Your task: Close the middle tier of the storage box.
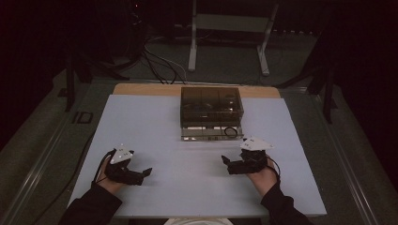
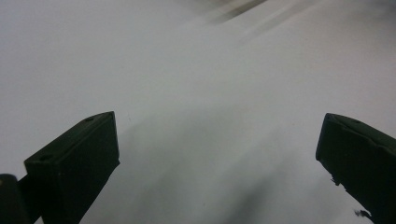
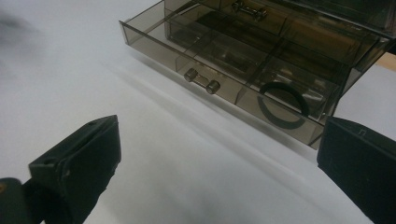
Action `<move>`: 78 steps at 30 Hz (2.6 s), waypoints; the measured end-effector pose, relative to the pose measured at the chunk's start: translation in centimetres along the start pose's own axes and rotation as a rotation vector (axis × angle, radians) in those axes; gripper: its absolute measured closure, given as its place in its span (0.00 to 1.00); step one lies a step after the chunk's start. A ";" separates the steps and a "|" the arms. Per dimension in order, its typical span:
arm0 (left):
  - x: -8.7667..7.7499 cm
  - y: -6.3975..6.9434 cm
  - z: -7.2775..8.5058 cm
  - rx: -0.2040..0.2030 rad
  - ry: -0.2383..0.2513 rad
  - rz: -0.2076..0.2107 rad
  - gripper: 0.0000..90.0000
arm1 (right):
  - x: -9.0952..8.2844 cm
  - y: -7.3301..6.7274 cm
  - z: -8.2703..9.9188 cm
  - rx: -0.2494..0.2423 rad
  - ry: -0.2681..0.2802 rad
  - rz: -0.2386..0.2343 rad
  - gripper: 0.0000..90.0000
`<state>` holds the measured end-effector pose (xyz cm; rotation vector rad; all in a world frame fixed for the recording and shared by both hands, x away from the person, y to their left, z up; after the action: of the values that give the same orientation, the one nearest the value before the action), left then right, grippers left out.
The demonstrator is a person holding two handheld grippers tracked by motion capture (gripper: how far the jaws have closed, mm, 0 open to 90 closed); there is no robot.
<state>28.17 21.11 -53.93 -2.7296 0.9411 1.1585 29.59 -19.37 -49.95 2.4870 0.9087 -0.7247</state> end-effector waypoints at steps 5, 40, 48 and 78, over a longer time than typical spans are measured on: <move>-0.1 -0.1 0.0 -0.002 0.004 0.002 0.01 | 0.7 -0.6 -0.2 0.014 -0.008 0.019 0.00; -0.1 0.0 0.0 0.005 0.006 0.001 0.01 | 5.3 -4.3 1.2 0.130 -0.142 0.021 0.00; -0.1 0.0 0.0 0.001 0.009 0.004 0.01 | 6.2 -4.2 1.5 0.137 -0.180 -0.011 0.00; -0.1 0.1 0.0 0.002 0.008 0.006 0.01 | 5.4 -3.3 0.7 0.137 -0.150 0.028 0.64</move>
<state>28.09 21.08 -53.84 -2.7333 0.9518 1.1483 30.65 -14.86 -54.26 2.5160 0.7928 -0.9803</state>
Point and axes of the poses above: each handheld gripper's, and its own axes: x roughly forward along the jaws, z roughly out of its underside, y roughly to its right, the point moved 2 cm from there along x, roughly forward along the jaws, and after that the axes turned 11 degrees about -x, right-handed, at the moved point
